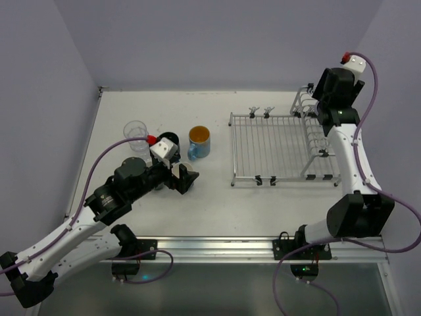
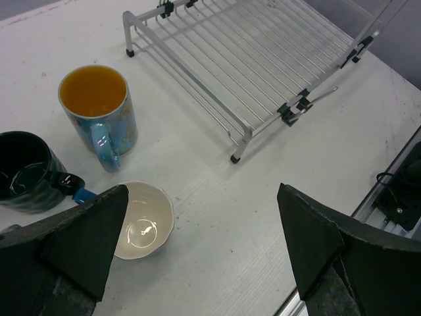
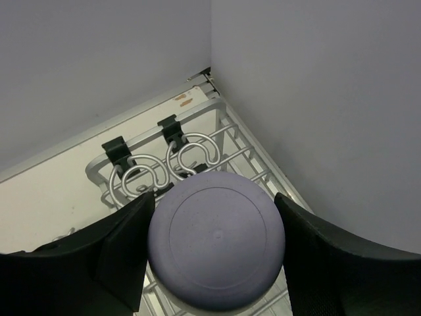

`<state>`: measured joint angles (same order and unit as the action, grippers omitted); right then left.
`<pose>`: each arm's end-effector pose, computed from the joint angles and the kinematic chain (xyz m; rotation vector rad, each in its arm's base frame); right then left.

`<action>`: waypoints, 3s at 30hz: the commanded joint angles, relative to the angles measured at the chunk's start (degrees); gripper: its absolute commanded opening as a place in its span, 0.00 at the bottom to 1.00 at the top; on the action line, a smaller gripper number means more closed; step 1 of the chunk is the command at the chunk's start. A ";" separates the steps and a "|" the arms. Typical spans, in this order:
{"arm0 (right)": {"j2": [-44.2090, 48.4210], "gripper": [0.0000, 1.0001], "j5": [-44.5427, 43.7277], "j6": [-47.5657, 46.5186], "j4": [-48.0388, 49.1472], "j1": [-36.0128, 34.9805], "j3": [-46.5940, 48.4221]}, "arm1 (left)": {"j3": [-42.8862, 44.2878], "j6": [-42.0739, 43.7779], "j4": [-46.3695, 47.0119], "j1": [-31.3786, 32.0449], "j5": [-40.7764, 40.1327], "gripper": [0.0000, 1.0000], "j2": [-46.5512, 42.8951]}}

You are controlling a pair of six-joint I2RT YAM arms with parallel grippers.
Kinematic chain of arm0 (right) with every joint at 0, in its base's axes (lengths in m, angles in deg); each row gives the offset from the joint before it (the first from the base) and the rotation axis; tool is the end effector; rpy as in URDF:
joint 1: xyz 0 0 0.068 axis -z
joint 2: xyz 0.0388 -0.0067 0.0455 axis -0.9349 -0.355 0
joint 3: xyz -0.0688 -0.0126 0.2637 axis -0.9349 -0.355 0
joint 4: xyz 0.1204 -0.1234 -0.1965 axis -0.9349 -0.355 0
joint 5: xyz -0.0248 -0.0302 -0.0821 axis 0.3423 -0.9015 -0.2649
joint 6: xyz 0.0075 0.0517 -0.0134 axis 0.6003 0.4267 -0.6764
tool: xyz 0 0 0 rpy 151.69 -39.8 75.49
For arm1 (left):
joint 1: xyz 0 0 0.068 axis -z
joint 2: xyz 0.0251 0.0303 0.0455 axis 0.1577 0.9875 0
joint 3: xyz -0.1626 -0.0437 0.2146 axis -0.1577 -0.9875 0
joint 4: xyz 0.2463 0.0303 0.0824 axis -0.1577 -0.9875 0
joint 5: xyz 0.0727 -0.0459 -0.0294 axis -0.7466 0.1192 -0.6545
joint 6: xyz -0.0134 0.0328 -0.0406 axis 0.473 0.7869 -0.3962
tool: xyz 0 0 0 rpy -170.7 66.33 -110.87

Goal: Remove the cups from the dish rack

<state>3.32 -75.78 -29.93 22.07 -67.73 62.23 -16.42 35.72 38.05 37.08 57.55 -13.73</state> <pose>0.3357 -0.0267 0.4067 0.5302 1.7785 -0.4011 0.1169 -0.1210 0.3306 0.5252 1.7947 -0.7108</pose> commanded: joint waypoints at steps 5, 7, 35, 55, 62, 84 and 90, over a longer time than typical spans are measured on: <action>16.07 0.35 10.79 7.08 5.69 -4.19 -5.88 | 3.02 -1.63 3.11 -0.18 0.57 1.00 0.12; 21.76 0.35 15.45 10.33 7.53 -5.51 -9.39 | 3.91 -2.69 3.81 -0.18 2.93 1.00 0.73; 40.00 0.38 57.58 57.63 65.80 -26.52 -63.54 | -10.59 -43.91 60.85 1.84 24.75 0.65 19.62; 38.93 0.99 48.97 50.00 60.12 -32.32 -64.43 | -6.39 -27.17 33.75 3.24 14.14 0.00 12.70; 43.16 0.99 34.66 36.02 33.44 -32.24 -56.26 | 9.60 -15.01 -4.24 3.24 4.80 0.00 10.03; 53.79 0.99 25.67 23.88 15.89 -32.32 -49.48 | 32.21 -2.96 -27.48 11.59 -6.99 0.00 49.59; 60.55 0.99 20.40 24.67 13.25 -32.24 -51.24 | 32.12 -1.90 -26.86 12.38 -5.31 0.00 56.62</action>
<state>60.89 -51.02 -4.77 36.48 -99.99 10.78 13.96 31.46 11.67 49.08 51.08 40.72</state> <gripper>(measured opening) 0.990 0.097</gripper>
